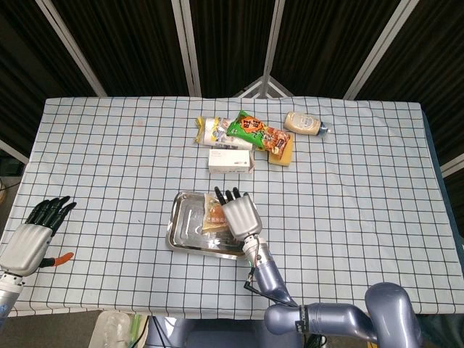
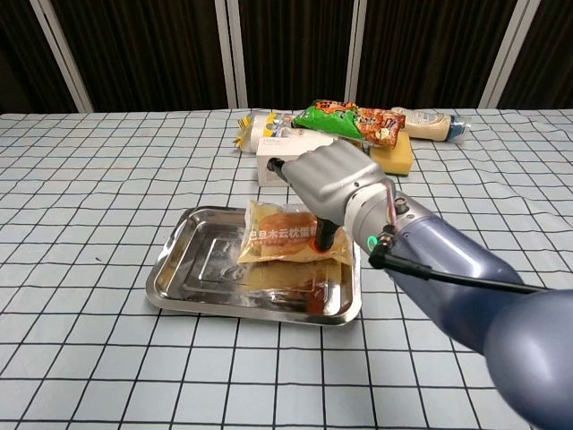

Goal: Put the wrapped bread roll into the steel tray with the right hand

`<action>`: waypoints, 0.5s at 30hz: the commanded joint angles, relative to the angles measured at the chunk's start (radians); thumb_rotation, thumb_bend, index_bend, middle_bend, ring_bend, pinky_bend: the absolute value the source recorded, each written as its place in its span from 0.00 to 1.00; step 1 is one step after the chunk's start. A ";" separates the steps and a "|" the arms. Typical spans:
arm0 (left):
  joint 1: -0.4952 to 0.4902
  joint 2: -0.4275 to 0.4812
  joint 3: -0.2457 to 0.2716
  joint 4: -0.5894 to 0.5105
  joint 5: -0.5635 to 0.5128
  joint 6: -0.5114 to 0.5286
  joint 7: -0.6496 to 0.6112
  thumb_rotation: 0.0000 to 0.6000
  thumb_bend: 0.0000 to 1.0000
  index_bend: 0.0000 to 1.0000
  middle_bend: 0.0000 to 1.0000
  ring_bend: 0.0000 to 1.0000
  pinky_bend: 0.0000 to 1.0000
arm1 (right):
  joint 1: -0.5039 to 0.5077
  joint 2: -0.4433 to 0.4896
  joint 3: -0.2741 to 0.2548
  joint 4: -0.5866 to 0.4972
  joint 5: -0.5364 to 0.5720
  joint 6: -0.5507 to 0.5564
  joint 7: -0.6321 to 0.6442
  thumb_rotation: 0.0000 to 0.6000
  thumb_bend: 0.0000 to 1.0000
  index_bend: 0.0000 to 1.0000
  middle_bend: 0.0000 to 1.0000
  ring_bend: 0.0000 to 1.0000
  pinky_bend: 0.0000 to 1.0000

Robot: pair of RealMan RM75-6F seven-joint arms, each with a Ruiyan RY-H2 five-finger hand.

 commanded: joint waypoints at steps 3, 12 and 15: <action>-0.002 -0.001 0.000 0.000 -0.001 -0.004 0.002 1.00 0.06 0.00 0.00 0.00 0.00 | -0.013 0.012 -0.019 -0.081 0.020 0.086 -0.064 1.00 0.33 0.00 0.00 0.00 0.39; 0.000 -0.007 0.002 -0.007 -0.001 -0.003 0.026 1.00 0.06 0.00 0.00 0.00 0.00 | -0.159 0.255 -0.153 -0.441 -0.110 0.342 -0.116 1.00 0.33 0.00 0.00 0.00 0.33; 0.000 -0.009 0.003 -0.010 0.000 -0.004 0.038 1.00 0.06 0.00 0.00 0.00 0.00 | -0.250 0.385 -0.243 -0.518 -0.216 0.418 -0.020 1.00 0.33 0.00 0.00 0.00 0.21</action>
